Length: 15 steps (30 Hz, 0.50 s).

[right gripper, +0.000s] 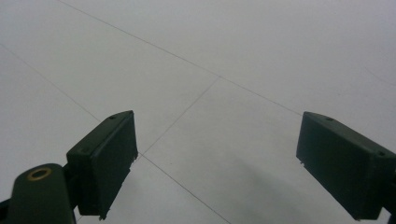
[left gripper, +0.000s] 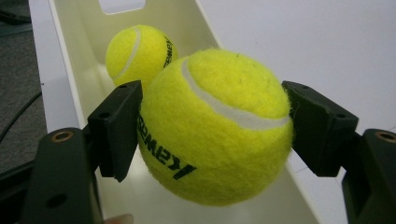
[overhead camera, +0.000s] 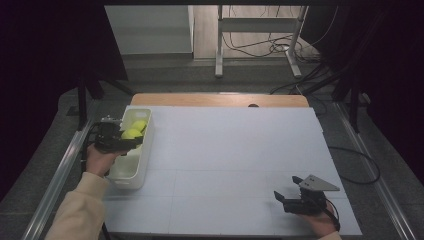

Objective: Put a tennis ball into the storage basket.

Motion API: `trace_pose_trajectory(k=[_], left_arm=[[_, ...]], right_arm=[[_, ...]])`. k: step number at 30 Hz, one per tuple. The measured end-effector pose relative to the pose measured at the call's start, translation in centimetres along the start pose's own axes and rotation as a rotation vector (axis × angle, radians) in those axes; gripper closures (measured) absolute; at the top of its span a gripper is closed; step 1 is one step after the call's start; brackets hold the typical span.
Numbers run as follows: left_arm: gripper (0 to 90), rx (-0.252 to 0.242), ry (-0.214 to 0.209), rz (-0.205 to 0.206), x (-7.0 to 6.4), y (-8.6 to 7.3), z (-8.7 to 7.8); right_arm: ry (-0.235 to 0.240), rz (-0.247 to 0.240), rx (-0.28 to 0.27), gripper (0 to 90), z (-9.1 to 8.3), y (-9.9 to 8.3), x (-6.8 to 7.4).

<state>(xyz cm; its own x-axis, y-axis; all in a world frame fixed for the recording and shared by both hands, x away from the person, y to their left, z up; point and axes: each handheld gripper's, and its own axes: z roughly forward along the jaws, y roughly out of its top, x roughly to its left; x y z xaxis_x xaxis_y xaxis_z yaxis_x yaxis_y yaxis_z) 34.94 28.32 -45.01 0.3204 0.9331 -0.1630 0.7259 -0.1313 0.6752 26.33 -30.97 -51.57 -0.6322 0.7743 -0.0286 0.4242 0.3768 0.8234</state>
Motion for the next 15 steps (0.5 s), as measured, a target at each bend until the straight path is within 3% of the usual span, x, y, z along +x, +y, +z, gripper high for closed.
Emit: trace_pose_trajectory(k=[5,7,15], left_arm=[[19.9,-0.006,0.019,0.001,0.0,0.0,0.0],[16.6,-0.030,0.029,-0.020,0.0,0.0,-0.3],[13.6,-0.103,-0.012,0.010,-0.9,0.0,-1.2]], right_arm=[[0.001,0.000,0.000,12.9,0.0,0.0,0.0],[0.001,0.000,0.000,12.9,0.0,0.0,0.0],[0.002,-0.001,-0.001,12.9,0.0,0.0,0.0]])
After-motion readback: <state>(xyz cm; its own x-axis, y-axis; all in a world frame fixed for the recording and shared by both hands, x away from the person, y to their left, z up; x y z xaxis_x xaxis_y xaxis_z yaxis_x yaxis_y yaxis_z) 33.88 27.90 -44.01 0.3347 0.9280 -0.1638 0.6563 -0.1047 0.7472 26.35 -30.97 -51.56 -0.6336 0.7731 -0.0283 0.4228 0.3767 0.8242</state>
